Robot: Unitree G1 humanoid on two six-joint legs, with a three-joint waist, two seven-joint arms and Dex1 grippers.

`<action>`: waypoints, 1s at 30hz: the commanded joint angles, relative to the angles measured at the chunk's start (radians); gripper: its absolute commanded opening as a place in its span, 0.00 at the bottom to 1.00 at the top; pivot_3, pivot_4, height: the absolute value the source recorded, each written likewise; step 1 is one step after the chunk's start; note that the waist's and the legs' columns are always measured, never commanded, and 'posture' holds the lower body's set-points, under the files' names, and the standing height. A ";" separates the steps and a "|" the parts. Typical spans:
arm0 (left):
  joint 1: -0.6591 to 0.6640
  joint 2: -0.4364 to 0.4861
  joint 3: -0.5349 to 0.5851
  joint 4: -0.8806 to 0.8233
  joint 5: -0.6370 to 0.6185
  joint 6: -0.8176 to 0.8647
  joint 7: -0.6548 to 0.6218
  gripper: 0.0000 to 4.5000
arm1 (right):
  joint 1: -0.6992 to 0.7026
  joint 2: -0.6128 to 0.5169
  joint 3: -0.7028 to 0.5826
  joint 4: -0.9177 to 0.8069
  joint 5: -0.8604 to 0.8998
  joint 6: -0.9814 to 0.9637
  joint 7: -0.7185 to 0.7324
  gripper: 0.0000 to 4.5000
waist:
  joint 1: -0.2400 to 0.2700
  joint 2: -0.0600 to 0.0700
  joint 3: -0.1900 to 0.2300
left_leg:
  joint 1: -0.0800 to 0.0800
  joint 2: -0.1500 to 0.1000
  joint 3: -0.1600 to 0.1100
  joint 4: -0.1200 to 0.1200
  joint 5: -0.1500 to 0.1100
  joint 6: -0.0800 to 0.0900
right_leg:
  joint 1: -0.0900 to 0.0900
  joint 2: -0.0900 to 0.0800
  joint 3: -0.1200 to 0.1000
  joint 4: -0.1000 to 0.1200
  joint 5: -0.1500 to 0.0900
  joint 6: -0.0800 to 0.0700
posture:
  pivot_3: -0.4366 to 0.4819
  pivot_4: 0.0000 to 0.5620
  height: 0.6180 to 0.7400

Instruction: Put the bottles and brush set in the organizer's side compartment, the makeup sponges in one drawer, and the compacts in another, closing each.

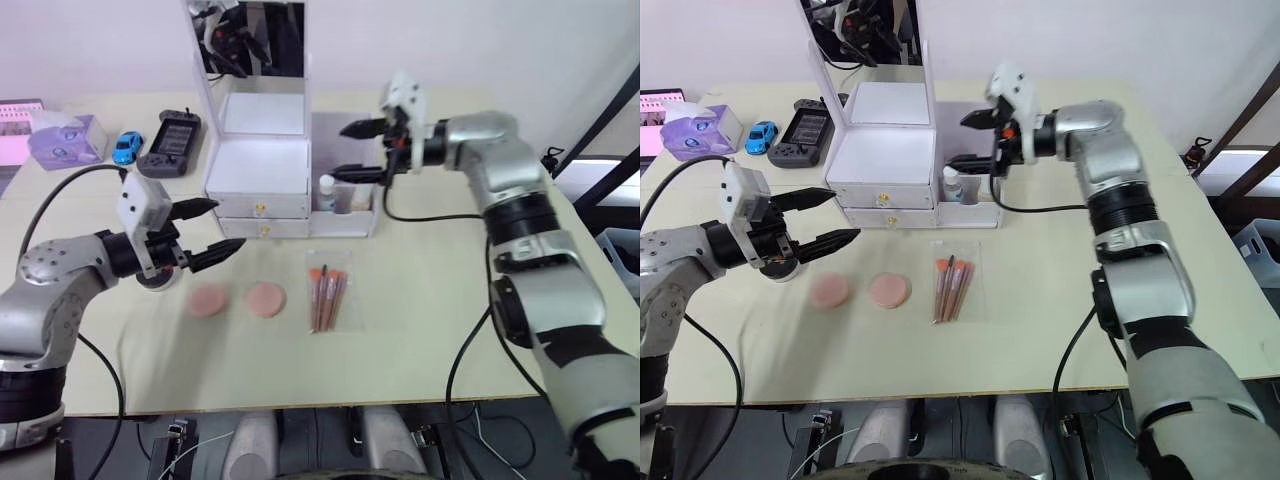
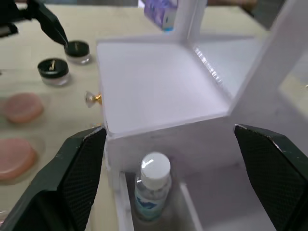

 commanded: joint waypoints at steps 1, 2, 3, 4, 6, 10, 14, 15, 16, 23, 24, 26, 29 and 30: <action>-0.019 0.029 0.091 0.092 0.000 -0.065 -0.024 1.00 | 0.073 -0.072 -0.119 -0.150 0.095 0.051 -0.003 0.99 | 0.001 0.000 0.000 | 0.000 0.000 0.000 0.000 0.000 0.000 | 0.000 0.000 0.000 0.000 0.000 0.000 | 0.48 0.27 1.00; -0.021 0.038 0.105 0.132 0.006 -0.080 -0.032 1.00 | 0.104 -0.095 -0.151 -0.184 0.116 0.069 -0.012 0.99 | 0.000 0.000 0.000 | 0.000 0.000 0.000 0.000 0.000 0.000 | 0.000 0.000 0.000 0.000 0.000 0.000 | 0.48 0.27 1.00; -0.025 0.052 0.120 0.188 0.020 -0.103 -0.040 1.00 | 0.149 -0.128 -0.185 -0.221 0.128 0.077 -0.026 0.99 | -0.001 0.000 0.000 | 0.000 0.000 0.000 0.000 0.000 0.000 | 0.000 0.000 0.000 0.000 0.000 0.000 | 0.48 0.27 1.00; -0.031 0.064 0.136 0.249 0.033 -0.127 -0.044 1.00 | 0.197 -0.162 -0.217 -0.257 0.135 0.082 -0.039 0.99 | 0.000 0.000 0.000 | 0.000 0.000 0.000 0.000 0.000 0.000 | 0.000 0.000 0.000 0.000 0.000 0.000 | 0.48 0.27 1.00; -0.036 0.089 0.155 0.353 0.068 -0.184 -0.048 1.00 | 0.294 -0.224 -0.271 -0.324 0.150 0.091 -0.056 0.99 | 0.002 0.000 0.000 | 0.000 0.000 0.000 0.000 0.000 0.000 | 0.000 0.000 0.000 0.000 0.000 0.000 | 0.48 0.27 1.00; -0.024 0.135 0.191 0.540 0.110 -0.285 -0.089 1.00 | 0.533 -0.349 -0.394 -0.412 0.180 0.122 -0.071 0.99 | 0.002 0.000 0.000 | 0.000 0.000 0.002 0.000 0.000 0.000 | 0.000 -0.001 0.000 -0.001 0.000 0.000 | 0.48 0.27 1.00; -0.017 0.181 0.218 0.688 0.130 -0.341 -0.125 1.00 | 0.758 -0.401 -0.506 -0.498 0.203 0.128 -0.106 0.99 | -0.002 0.000 0.000 | 0.001 0.000 0.003 0.000 0.000 0.000 | 0.000 -0.002 0.000 -0.001 0.000 0.000 | 0.48 0.27 1.00; -0.014 0.195 0.216 0.729 0.147 -0.370 -0.131 1.00 | 0.816 -0.404 -0.530 -0.505 0.196 0.111 -0.114 0.99 | -0.003 0.000 0.000 | 0.001 0.000 0.004 0.000 0.000 0.000 | 0.000 -0.002 0.001 -0.001 0.000 0.000 | 0.48 0.27 1.00; -0.014 0.203 0.216 0.758 0.157 -0.391 -0.135 1.00 | 0.855 -0.404 -0.548 -0.511 0.195 0.101 -0.124 0.99 | -0.004 -0.001 0.000 | 0.002 0.000 0.004 0.000 0.000 0.000 | 0.000 -0.002 0.001 -0.001 0.000 -0.001 | 0.48 0.27 1.00; -0.085 0.205 0.185 0.845 0.166 -0.437 -0.162 1.00 | 0.937 -0.391 -0.576 -0.537 0.210 0.089 -0.194 0.99 | -0.001 0.000 -0.001 | 0.003 0.001 0.005 0.001 0.000 0.000 | 0.000 -0.002 0.001 0.000 -0.001 0.000 | 0.48 0.27 1.00; -0.102 0.198 0.174 0.826 0.160 -0.427 -0.172 1.00 | 0.923 -0.389 -0.567 -0.554 0.214 0.104 -0.213 0.99 | 0.000 0.000 -0.001 | 0.003 0.001 0.005 0.001 0.000 0.000 | 0.000 -0.002 0.001 0.000 -0.001 0.000 | 0.48 0.27 1.00; -0.118 0.185 0.162 0.777 0.132 -0.406 -0.215 1.00 | 0.904 -0.387 -0.552 -0.580 0.216 0.123 -0.247 0.99 | 0.001 0.000 -0.001 | 0.003 0.001 0.005 0.001 0.000 0.000 | 0.000 -0.002 0.001 0.000 0.000 -0.001 | 0.48 0.27 1.00; -0.115 0.164 0.099 0.587 0.071 -0.279 -0.280 1.00 | 0.861 -0.404 -0.501 -0.669 0.280 0.290 -0.267 0.99 | 0.002 -0.001 -0.001 | 0.002 0.001 0.005 0.000 0.000 0.000 | 0.000 -0.002 0.001 -0.001 0.001 -0.002 | 0.48 0.27 1.00; -0.116 0.155 0.070 0.509 0.049 -0.226 -0.290 1.00 | 0.847 -0.399 -0.481 -0.724 0.297 0.339 -0.290 0.99 | 0.002 0.000 -0.001 | 0.002 0.001 0.005 0.000 0.000 0.000 | 0.000 -0.002 0.001 -0.001 0.001 -0.002 | 0.48 0.27 1.00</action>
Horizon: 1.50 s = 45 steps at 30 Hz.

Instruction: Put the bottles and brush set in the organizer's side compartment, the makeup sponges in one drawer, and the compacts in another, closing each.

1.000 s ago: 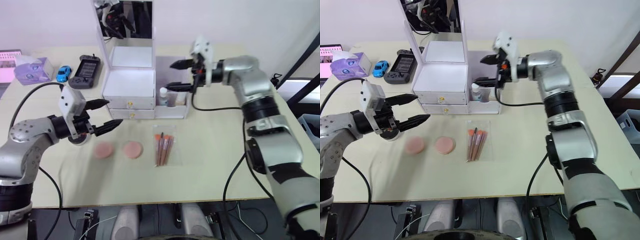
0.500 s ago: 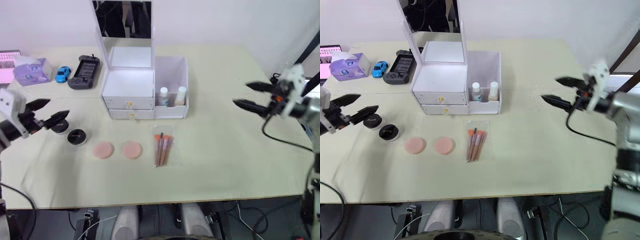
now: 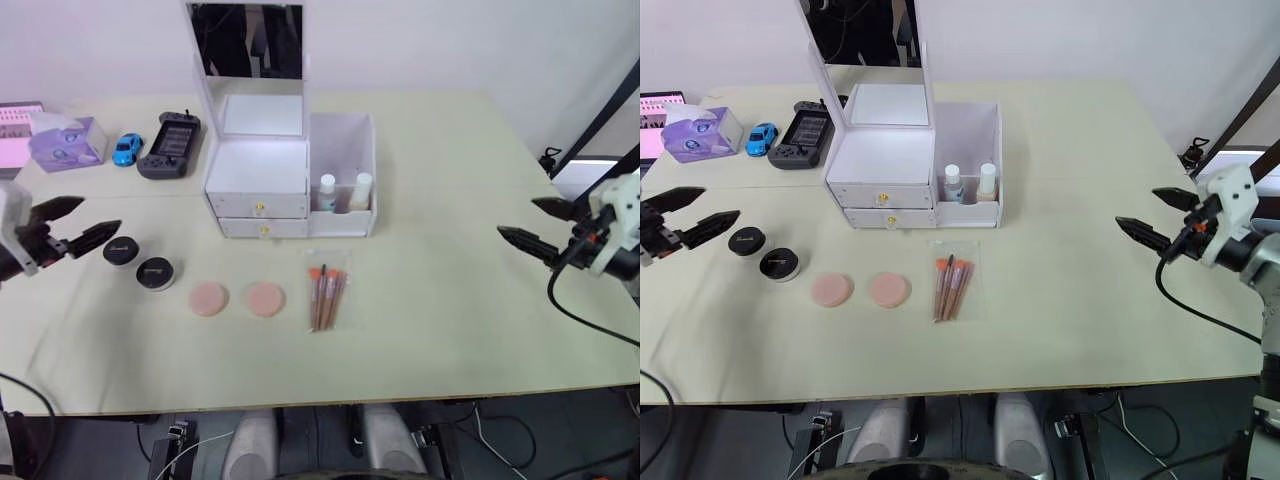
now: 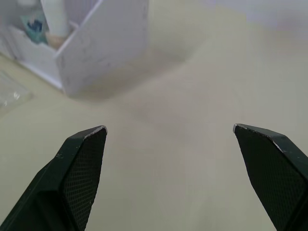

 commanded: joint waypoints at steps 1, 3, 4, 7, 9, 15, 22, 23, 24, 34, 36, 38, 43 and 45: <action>-0.011 -0.017 -0.082 -0.255 -0.076 0.143 -0.047 1.00 | -0.045 -0.007 0.052 -0.182 0.069 0.148 -0.065 0.99 | 0.001 0.000 0.000 | 0.000 0.000 0.000 0.000 0.000 0.000 | 0.000 0.000 0.000 0.000 0.000 0.000 | 0.48 0.27 1.00; -0.024 -0.060 -0.140 -0.383 -0.088 0.192 -0.015 1.00 | -0.044 0.012 0.072 -0.325 0.138 0.240 -0.105 0.99 | 0.003 0.000 0.000 | -0.001 0.000 0.000 0.000 0.000 0.000 | 0.000 0.000 0.000 0.000 0.000 0.001 | 0.48 0.27 1.00; -0.032 -0.085 -0.163 -0.441 -0.102 0.227 0.007 1.00 | -0.047 0.020 0.077 -0.384 0.193 0.297 -0.117 0.99 | 0.003 0.000 0.000 | -0.001 0.000 0.000 0.000 0.000 0.000 | 0.000 0.000 0.000 -0.001 -0.001 0.001 | 0.48 0.27 1.00; -0.043 -0.145 -0.248 -0.593 -0.128 0.313 0.035 0.94 | -0.083 0.048 0.101 -0.517 0.363 0.491 -0.187 1.00 | 0.002 -0.001 0.000 | -0.001 0.000 -0.001 0.001 0.000 0.000 | 0.000 0.000 0.000 0.000 -0.001 0.001 | 0.48 0.27 1.00; -0.050 -0.174 -0.309 -0.665 -0.132 0.354 0.045 0.79 | -0.110 0.069 0.117 -0.544 0.483 0.645 -0.246 1.00 | -0.001 -0.001 0.000 | -0.001 0.000 -0.001 0.001 0.000 0.000 | 0.000 0.000 0.001 0.000 0.000 0.001 | 0.48 0.27 1.00; -0.069 -0.223 -0.478 -0.735 -0.027 0.307 0.046 0.08 | -0.227 0.200 0.165 -0.418 0.661 1.033 -0.462 1.00 | 0.000 -0.002 -0.001 | 0.000 0.000 -0.001 0.003 0.000 0.000 | 0.000 0.001 0.002 0.001 0.000 0.000 | 0.48 0.27 1.00; -0.086 -0.248 -0.623 -0.674 0.163 0.154 0.035 0.02 | -0.281 0.400 0.166 -0.083 0.864 1.109 -0.776 1.00 | -0.001 -0.003 -0.001 | -0.001 -0.001 -0.001 0.002 0.000 0.001 | 0.000 0.002 0.003 -0.001 0.000 -0.001 | 0.48 0.27 1.00; -0.083 -0.251 -0.637 -0.664 0.182 0.139 0.034 0.02 | -0.283 0.418 0.166 -0.047 0.869 1.109 -0.818 1.00 | -0.001 -0.003 -0.001 | -0.001 -0.001 -0.001 0.002 0.000 0.001 | 0.000 0.002 0.003 -0.001 0.000 -0.001 | 0.48 0.27 1.00; -0.081 -0.252 -0.647 -0.657 0.199 0.129 0.034 0.02 | -0.285 0.431 0.165 -0.026 0.871 1.109 -0.851 1.00 | -0.001 -0.002 -0.001 | -0.001 -0.001 -0.001 0.002 0.000 0.001 | 0.000 0.003 0.003 -0.001 0.000 -0.001 | 0.48 0.27 1.00; -0.067 -0.289 -0.698 -0.645 0.321 0.134 0.104 0.02 | -0.336 0.420 0.290 0.095 0.781 1.109 -0.885 1.00 | -0.005 -0.002 -0.002 | -0.001 0.000 -0.001 0.001 0.000 0.001 | 0.000 0.004 0.004 0.000 0.000 0.000 | 0.48 0.27 1.00; -0.052 -0.270 -0.710 -0.630 0.361 0.102 0.100 0.02 | -0.354 0.433 0.311 0.117 0.765 1.109 -0.865 1.00 | -0.007 -0.002 -0.002 | 0.000 0.000 -0.002 0.001 0.000 0.001 | 0.000 0.005 0.004 0.000 0.000 0.000 | 0.48 0.27 1.00; -0.044 -0.254 -0.717 -0.611 0.397 0.072 0.102 0.02 | -0.374 0.455 0.329 0.134 0.735 1.109 -0.844 1.00 | -0.008 -0.002 -0.002 | 0.000 0.001 -0.002 0.001 0.000 0.001 | 0.000 0.007 0.006 0.001 0.000 0.000 | 0.48 0.27 1.00; -0.034 -0.269 -0.702 -0.617 0.404 0.072 0.118 0.02 | -0.402 0.512 0.335 0.167 0.677 1.109 -0.799 1.00 | -0.006 -0.002 -0.002 | 0.000 0.007 -0.004 0.002 0.000 0.001 | 0.000 0.017 0.011 0.000 0.000 0.000 | 0.48 0.27 1.00; -0.030 -0.274 -0.700 -0.628 0.408 0.081 0.128 0.02 | -0.402 0.532 0.348 0.169 0.657 1.109 -0.785 1.00 | -0.007 -0.002 -0.002 | 0.000 0.010 -0.004 0.001 0.000 0.001 | 0.000 0.020 0.011 0.000 0.000 -0.001 | 0.48 0.27 1.00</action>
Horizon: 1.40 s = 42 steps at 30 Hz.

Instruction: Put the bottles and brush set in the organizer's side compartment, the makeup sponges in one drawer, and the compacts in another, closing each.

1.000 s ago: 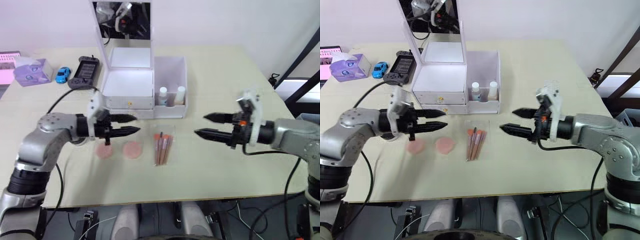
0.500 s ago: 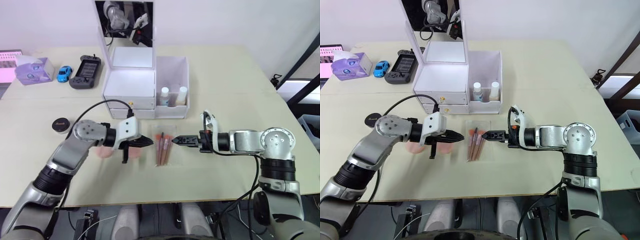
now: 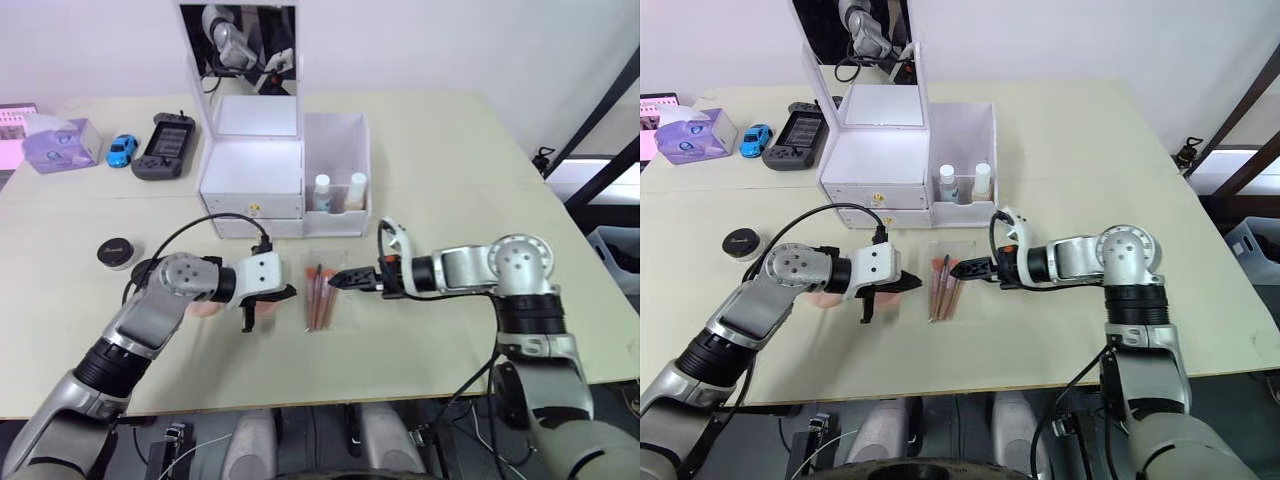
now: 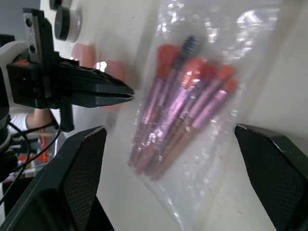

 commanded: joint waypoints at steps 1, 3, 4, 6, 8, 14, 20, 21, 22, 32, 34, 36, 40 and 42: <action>0.011 -0.014 0.026 -0.045 -0.005 0.010 0.024 0.02 | 0.006 0.039 0.036 0.015 -0.044 0.010 0.030 1.00 | -0.002 0.000 0.000 | 0.000 0.001 0.000 0.000 0.000 0.000 | 0.000 0.001 0.000 0.000 0.000 0.000 | 0.48 0.27 1.00; 0.019 -0.020 0.033 -0.058 -0.007 0.027 0.037 0.02 | 0.005 0.067 0.049 0.024 -0.074 0.005 0.054 1.00 | -0.004 0.000 0.000 | 0.001 0.004 0.000 0.000 0.000 0.000 | 0.000 0.004 0.000 0.000 0.000 -0.001 | 0.48 0.27 1.00; 0.019 -0.019 0.032 -0.059 -0.003 0.029 0.038 0.02 | 0.001 0.076 0.052 0.033 -0.088 0.003 0.068 1.00 | -0.005 0.000 0.000 | 0.001 0.005 0.000 0.000 0.000 0.001 | 0.000 0.005 0.000 0.000 0.001 -0.001 | 0.48 0.27 1.00; 0.020 -0.018 0.034 -0.056 0.000 0.033 0.040 0.02 | -0.008 0.088 0.060 0.049 -0.114 -0.002 0.095 1.00 | -0.007 0.000 0.000 | 0.001 0.008 0.000 0.000 0.000 0.001 | 0.000 0.008 0.001 0.000 0.002 -0.004 | 0.48 0.27 1.00; 0.016 -0.020 0.032 -0.048 0.002 0.034 0.041 0.02 | -0.021 0.099 0.074 0.082 -0.148 -0.008 0.126 1.00 | -0.010 0.001 -0.001 | 0.002 0.010 0.000 -0.001 0.000 0.001 | -0.001 0.011 0.001 0.000 0.003 -0.006 | 0.48 0.27 1.00; 0.001 -0.032 0.027 -0.024 0.004 0.029 0.045 0.02 | -0.050 0.130 0.106 0.165 -0.225 -0.012 0.205 1.00 | -0.024 0.001 -0.002 | 0.002 0.010 -0.001 -0.002 -0.001 0.001 | -0.001 0.012 0.001 0.000 0.003 -0.008 | 0.48 0.27 1.00; -0.004 -0.038 0.035 -0.006 0.006 0.026 0.055 0.02 | -0.062 0.148 0.120 0.248 -0.295 -0.054 0.270 1.00 | -0.024 0.002 -0.007 | 0.003 0.010 -0.001 -0.002 -0.002 0.004 | -0.001 0.013 0.002 0.000 0.003 -0.009 | 0.48 0.27 1.00; -0.004 -0.037 0.037 -0.004 0.007 0.024 0.056 0.02 | -0.062 0.151 0.119 0.254 -0.300 -0.053 0.278 1.00 | -0.024 0.002 -0.008 | 0.004 0.010 -0.001 -0.002 -0.002 0.004 | -0.001 0.013 0.002 0.000 0.003 -0.008 | 0.48 0.27 1.00; -0.004 -0.035 0.037 -0.001 0.008 0.022 0.055 0.01 | -0.063 0.153 0.120 0.257 -0.306 -0.054 0.286 0.94 | -0.024 0.002 -0.008 | 0.004 0.010 -0.001 -0.002 -0.002 0.004 | -0.001 0.013 0.002 0.000 0.003 -0.008 | 0.48 0.27 1.00; 0.012 -0.033 0.092 0.006 -0.035 0.026 0.061 0.00 | -0.019 0.125 0.107 0.232 -0.363 -0.056 0.348 0.01 | -0.023 0.000 -0.014 | 0.002 0.010 -0.001 -0.001 -0.003 0.005 | -0.002 0.013 0.002 0.000 0.003 -0.009 | 0.48 0.27 1.00; 0.018 -0.049 0.128 0.003 -0.074 0.045 0.065 0.00 | 0.002 0.108 0.082 0.193 -0.355 -0.051 0.352 0.01 | -0.020 0.000 -0.016 | 0.002 0.010 -0.001 -0.001 -0.003 0.005 | -0.002 0.013 0.002 0.000 0.002 -0.008 | 0.48 0.27 1.00; 0.026 -0.065 0.185 -0.006 -0.138 0.077 0.066 0.00 | 0.043 0.074 0.032 0.094 -0.324 -0.036 0.360 0.01 | -0.011 0.001 -0.016 | 0.002 0.010 -0.001 0.000 -0.003 0.004 | -0.002 0.013 0.002 0.000 0.002 -0.008 | 0.48 0.27 1.00; 0.036 -0.086 0.249 -0.028 -0.227 0.120 0.065 0.00 | 0.104 0.056 -0.068 -0.098 -0.278 -0.052 0.351 0.01 | 0.008 0.002 -0.016 | -0.001 0.009 -0.001 0.000 -0.003 0.004 | -0.002 0.012 0.003 -0.002 0.003 -0.009 | 0.48 0.27 1.00; 0.031 -0.105 0.291 -0.041 -0.294 0.149 0.066 0.00 | 0.135 0.047 -0.136 -0.259 -0.228 -0.101 0.360 0.01 | 0.008 0.003 -0.015 | -0.002 0.009 -0.001 0.000 -0.003 0.004 | -0.003 0.012 0.003 -0.003 0.003 -0.008 | 0.48 0.27 1.00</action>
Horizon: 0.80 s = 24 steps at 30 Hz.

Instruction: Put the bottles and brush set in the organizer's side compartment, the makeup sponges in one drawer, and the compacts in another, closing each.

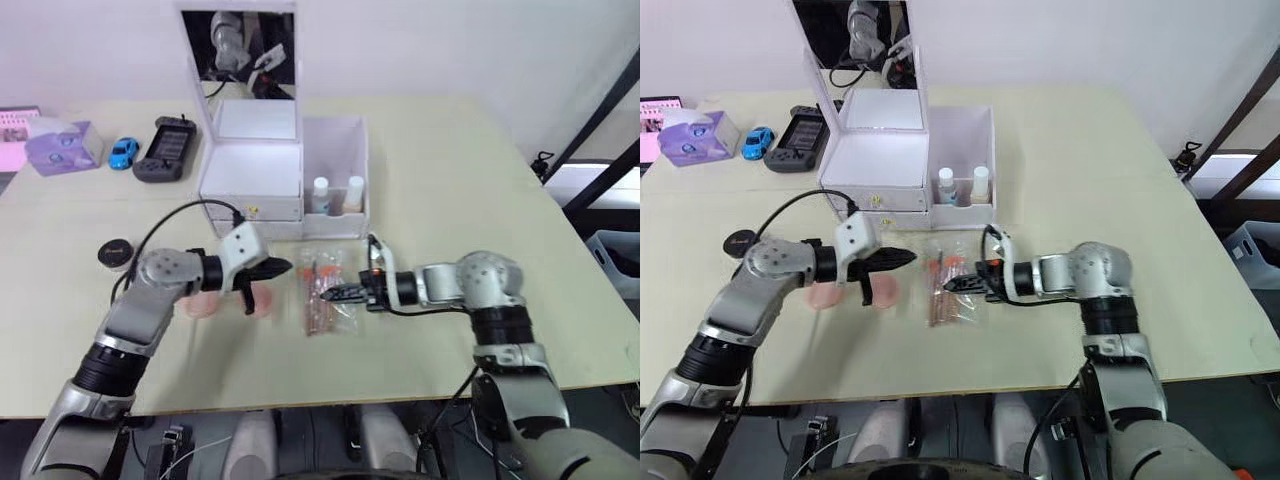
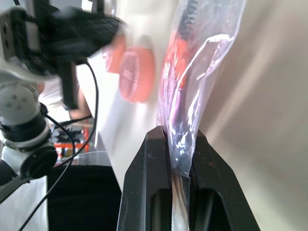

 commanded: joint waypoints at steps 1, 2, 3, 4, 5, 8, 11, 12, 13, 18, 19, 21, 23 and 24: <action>-0.012 -0.033 0.080 -0.063 -0.120 0.045 0.003 0.00 | 0.034 -0.015 -0.120 -0.258 0.086 -0.075 0.009 0.01 | -0.001 0.002 0.001 | -0.001 0.000 0.000 0.000 0.000 0.000 | -0.001 0.000 0.000 0.000 0.000 0.000 | 0.48 0.27 1.00; -0.012 -0.037 0.096 -0.071 -0.150 0.058 -0.003 0.00 | 0.048 -0.039 -0.125 -0.339 0.092 -0.117 0.026 0.01 | -0.002 0.002 0.002 | -0.001 0.000 0.000 0.000 0.000 0.000 | -0.001 0.000 0.000 0.000 -0.001 0.001 | 0.48 0.27 1.00; -0.014 -0.039 0.109 -0.078 -0.173 0.069 -0.007 0.00 | 0.053 -0.063 -0.126 -0.399 0.101 -0.146 0.044 0.01 | -0.003 0.003 0.002 | -0.001 0.000 0.000 0.000 0.000 0.000 | -0.001 0.001 0.000 0.000 -0.001 0.002 | 0.48 0.27 1.00; -0.016 -0.040 0.122 -0.084 -0.194 0.079 -0.008 0.00 | 0.054 -0.089 -0.127 -0.454 0.112 -0.183 0.073 0.01 | -0.005 0.003 0.002 | 0.000 0.000 0.000 -0.001 0.000 0.000 | -0.001 0.001 0.000 0.001 -0.001 0.002 | 0.48 0.27 1.00; -0.021 -0.039 0.135 -0.090 -0.216 0.090 -0.007 0.00 | 0.052 -0.109 -0.133 -0.501 0.117 -0.246 0.114 0.01 | -0.007 0.003 0.002 | 0.000 0.000 0.000 -0.001 0.000 0.000 | -0.001 0.001 0.000 0.001 -0.001 0.002 | 0.48 0.27 1.00; -0.025 -0.029 0.187 -0.112 -0.296 0.136 -0.010 0.00 | -0.010 -0.173 -0.163 -0.555 0.143 -0.411 0.237 0.01 | -0.010 0.004 0.003 | 0.001 0.001 -0.001 -0.001 0.000 0.000 | -0.001 0.002 0.000 0.001 -0.001 0.001 | 0.48 0.27 1.00; -0.018 -0.025 0.229 -0.131 -0.351 0.168 0.003 0.00 | -0.152 -0.242 -0.193 -0.460 0.229 -0.422 0.318 0.01 | -0.013 0.006 0.005 | 0.001 0.000 0.000 -0.001 0.000 0.000 | -0.001 0.002 0.001 0.001 -0.001 0.001 | 0.48 0.27 1.00; -0.016 -0.024 0.237 -0.135 -0.358 0.172 0.011 0.00 | -0.196 -0.271 -0.162 -0.426 0.189 -0.463 0.354 0.01 | -0.011 0.006 0.005 | 0.001 0.000 0.000 0.000 0.000 0.000 | -0.001 0.002 0.001 0.001 -0.001 0.001 | 0.48 0.27 1.00; -0.010 -0.023 0.246 -0.143 -0.368 0.177 0.019 0.00 | -0.250 -0.304 -0.121 -0.379 0.141 -0.508 0.401 0.01 | -0.010 0.006 0.005 | 0.001 0.000 0.000 -0.001 0.000 0.000 | -0.001 0.002 0.001 0.000 -0.001 0.001 | 0.48 0.27 1.00; 0.024 -0.036 0.275 -0.190 -0.397 0.188 0.073 0.00 | -0.480 -0.339 0.047 -0.076 -0.090 -0.812 0.599 0.01 | -0.010 0.006 0.005 | 0.001 0.000 0.001 -0.001 0.000 0.000 | -0.002 0.001 0.002 -0.002 -0.001 0.000 | 0.48 0.27 1.00; 0.033 -0.038 0.277 -0.200 -0.399 0.188 0.083 0.00 | -0.511 -0.333 0.085 -0.013 -0.151 -0.900 0.637 0.01 | -0.010 0.006 0.005 | 0.000 0.000 0.002 -0.002 0.000 0.000 | -0.002 0.001 0.002 -0.002 -0.001 0.000 | 0.48 0.27 1.00; 0.049 -0.042 0.279 -0.216 -0.399 0.187 0.101 0.00 | -0.580 -0.311 0.154 0.150 -0.282 -1.102 0.699 0.01 | -0.009 0.006 0.005 | 0.000 0.000 0.002 -0.002 0.000 0.000 | -0.003 0.002 0.003 -0.002 -0.001 0.000 | 0.48 0.27 1.00; 0.066 -0.049 0.285 -0.231 -0.399 0.181 0.124 0.00 | -0.655 -0.270 0.195 0.344 -0.380 -1.289 0.743 0.01 | -0.014 0.006 0.005 | 0.001 0.000 0.003 -0.002 0.000 0.000 | -0.003 0.002 0.003 -0.002 0.000 0.000 | 0.48 0.27 1.00; 0.073 -0.052 0.287 -0.236 -0.400 0.180 0.135 0.00 | -0.688 -0.250 0.205 0.434 -0.416 -1.368 0.762 0.01 | -0.016 0.005 0.005 | 0.001 0.000 0.003 -0.002 0.000 0.000 | -0.003 0.002 0.003 -0.001 0.000 0.000 | 0.48 0.27 1.00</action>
